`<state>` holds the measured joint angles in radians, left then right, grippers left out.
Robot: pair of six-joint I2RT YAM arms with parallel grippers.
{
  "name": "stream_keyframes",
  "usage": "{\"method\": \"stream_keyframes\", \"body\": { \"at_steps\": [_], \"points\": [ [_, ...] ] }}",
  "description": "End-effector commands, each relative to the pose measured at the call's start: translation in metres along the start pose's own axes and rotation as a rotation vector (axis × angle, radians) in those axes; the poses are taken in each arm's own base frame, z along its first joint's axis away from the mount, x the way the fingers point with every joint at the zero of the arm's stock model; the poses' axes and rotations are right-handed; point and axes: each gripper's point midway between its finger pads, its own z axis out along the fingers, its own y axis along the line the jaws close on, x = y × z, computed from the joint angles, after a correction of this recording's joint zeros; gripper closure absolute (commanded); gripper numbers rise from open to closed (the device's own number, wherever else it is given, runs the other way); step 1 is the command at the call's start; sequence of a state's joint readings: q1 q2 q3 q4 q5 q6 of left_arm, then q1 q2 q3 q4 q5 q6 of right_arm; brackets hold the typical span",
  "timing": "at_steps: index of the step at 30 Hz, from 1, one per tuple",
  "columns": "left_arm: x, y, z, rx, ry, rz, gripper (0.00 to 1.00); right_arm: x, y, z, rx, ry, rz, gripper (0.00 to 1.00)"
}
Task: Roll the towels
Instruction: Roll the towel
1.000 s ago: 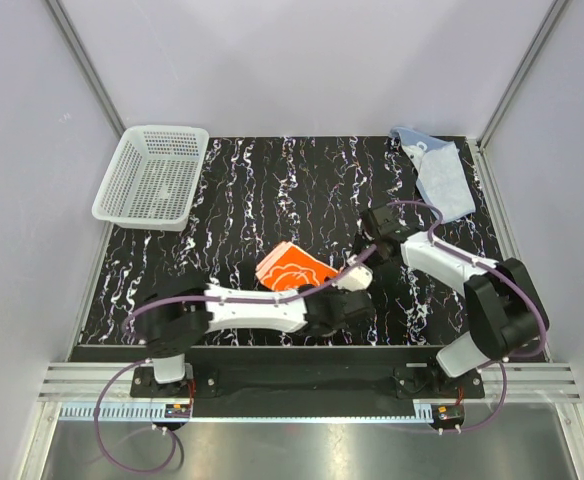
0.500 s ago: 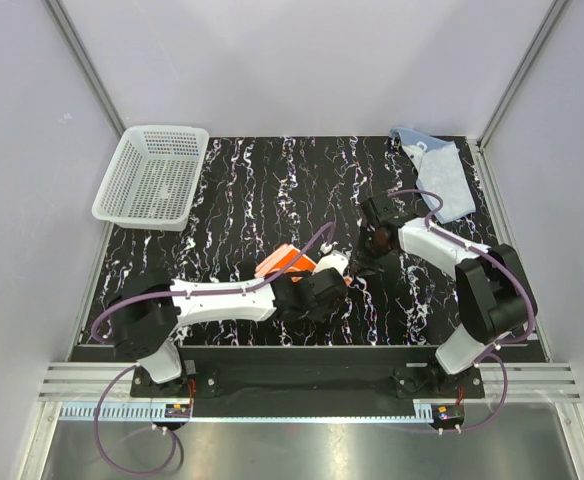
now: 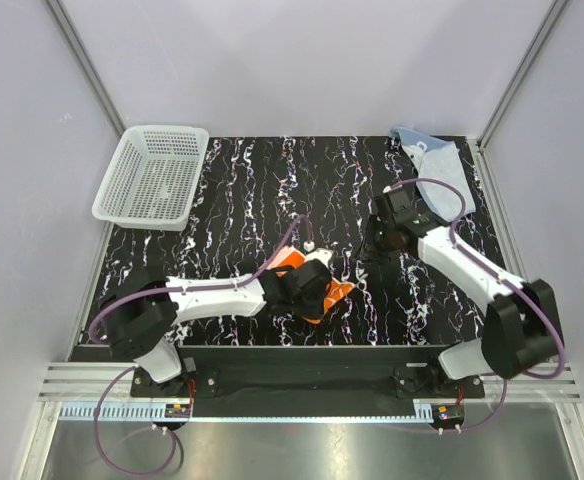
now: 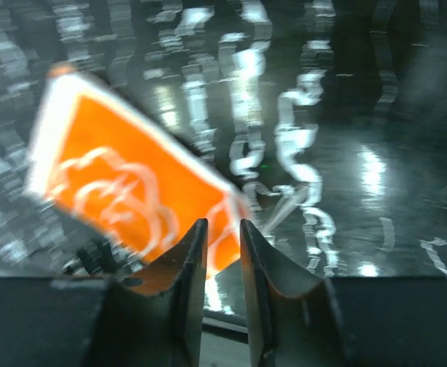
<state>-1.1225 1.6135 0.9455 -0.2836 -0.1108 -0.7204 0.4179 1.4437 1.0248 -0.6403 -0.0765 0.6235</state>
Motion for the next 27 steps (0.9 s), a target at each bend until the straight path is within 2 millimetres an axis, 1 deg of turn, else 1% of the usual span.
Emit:
{"method": "stream_keyframes", "body": {
  "at_steps": [1, 2, 3, 4, 5, 6, 7, 8, 9, 10, 11, 12, 14, 15, 17, 18, 19, 21, 24, 25, 27],
  "points": [
    [-0.011, -0.018, -0.010, 0.153, -0.008, -0.178, 1.00, 0.001, 0.041, -0.022, -0.268, -0.036, -0.016, 0.71],
    [-0.014, -0.018, -0.011, 0.178, -0.007, -0.207, 1.00, 0.002, 0.054, -0.030, -0.348, -0.041, -0.024, 0.72],
    [-0.012, -0.016, -0.009, 0.179, 0.000, -0.226, 1.00, 0.005, 0.058, -0.032, -0.381, -0.033, -0.010, 0.76],
    [-0.006, -0.011, -0.007, 0.170, 0.015, -0.255, 1.00, 0.014, 0.057, -0.031, -0.408, -0.017, -0.002, 0.76],
    [-0.008, -0.009, -0.005, 0.185, 0.018, -0.279, 1.00, 0.015, 0.068, -0.035, -0.483, -0.019, -0.012, 0.76],
    [-0.007, -0.007, -0.004, 0.191, 0.023, -0.298, 1.00, 0.019, 0.071, -0.035, -0.513, -0.007, 0.007, 0.77],
    [-0.001, -0.002, -0.001, 0.191, 0.042, -0.326, 1.00, 0.030, 0.066, -0.029, -0.521, 0.021, 0.022, 0.78],
    [-0.001, 0.001, 0.000, 0.208, 0.055, -0.353, 1.00, 0.035, 0.070, -0.030, -0.558, 0.043, 0.024, 0.78],
    [0.001, 0.004, 0.002, 0.218, 0.058, -0.370, 1.00, 0.034, 0.076, -0.030, -0.599, 0.038, 0.032, 0.78],
    [0.001, 0.006, 0.003, 0.224, 0.066, -0.396, 1.00, 0.042, 0.073, -0.026, -0.611, 0.060, 0.041, 0.79],
    [0.003, 0.010, 0.003, 0.224, 0.080, -0.412, 1.00, 0.047, 0.076, -0.026, -0.640, 0.088, 0.041, 0.79],
    [-0.001, 0.012, 0.004, 0.244, 0.074, -0.432, 1.00, 0.047, 0.081, -0.026, -0.671, 0.083, 0.042, 0.79],
    [-0.002, 0.017, 0.005, 0.245, 0.085, -0.455, 1.00, 0.054, 0.085, -0.024, -0.707, 0.098, 0.033, 0.79],
    [-0.003, 0.022, 0.006, 0.231, 0.085, -0.466, 1.00, 0.052, 0.089, -0.026, -0.734, 0.088, 0.026, 0.79],
    [-0.002, 0.027, 0.009, 0.215, 0.095, -0.467, 1.00, 0.058, 0.090, -0.021, -0.746, 0.112, 0.026, 0.79],
    [-0.004, 0.028, 0.010, 0.213, 0.095, -0.473, 1.00, 0.059, 0.093, -0.021, -0.764, 0.111, 0.023, 0.79],
    [-0.002, 0.030, 0.012, 0.207, 0.103, -0.473, 1.00, 0.059, 0.093, -0.019, -0.768, 0.114, 0.026, 0.79],
    [-0.005, 0.031, 0.013, 0.213, 0.109, -0.482, 1.00, 0.061, 0.093, -0.012, -0.769, 0.123, 0.033, 0.80],
    [-0.003, 0.035, 0.015, 0.204, 0.117, -0.493, 1.00, 0.064, 0.091, -0.001, -0.765, 0.136, 0.042, 0.80],
    [-0.003, 0.036, 0.015, 0.204, 0.116, -0.495, 1.00, 0.067, 0.089, 0.005, -0.756, 0.149, 0.050, 0.80],
    [0.000, 0.039, 0.015, 0.201, 0.124, -0.504, 1.00, 0.065, 0.091, 0.009, -0.767, 0.143, 0.046, 0.81]
  ]
}}
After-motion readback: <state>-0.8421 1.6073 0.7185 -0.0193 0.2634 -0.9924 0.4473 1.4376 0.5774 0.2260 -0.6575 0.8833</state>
